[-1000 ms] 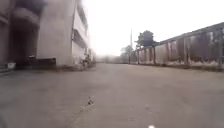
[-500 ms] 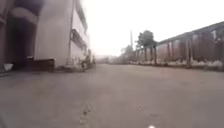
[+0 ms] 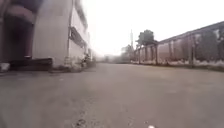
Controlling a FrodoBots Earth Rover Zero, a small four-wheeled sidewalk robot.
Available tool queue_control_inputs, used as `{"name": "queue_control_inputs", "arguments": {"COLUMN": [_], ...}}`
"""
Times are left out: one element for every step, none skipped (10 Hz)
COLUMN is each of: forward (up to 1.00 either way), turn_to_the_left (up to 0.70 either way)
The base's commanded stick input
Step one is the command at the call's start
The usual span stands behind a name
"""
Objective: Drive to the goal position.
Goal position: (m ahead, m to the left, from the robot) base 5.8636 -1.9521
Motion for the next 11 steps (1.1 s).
{"name": "queue_control_inputs", "arguments": {"forward": [0.5,0.5,0.5,0.5,0.5,0.5,0.5,0.5,0.5,0.5,0.5], "turn_to_the_left": [0.0,0.0,0.0,0.0,0.0,0.0,0.0,0.0,0.0,0.0,0.0]}}
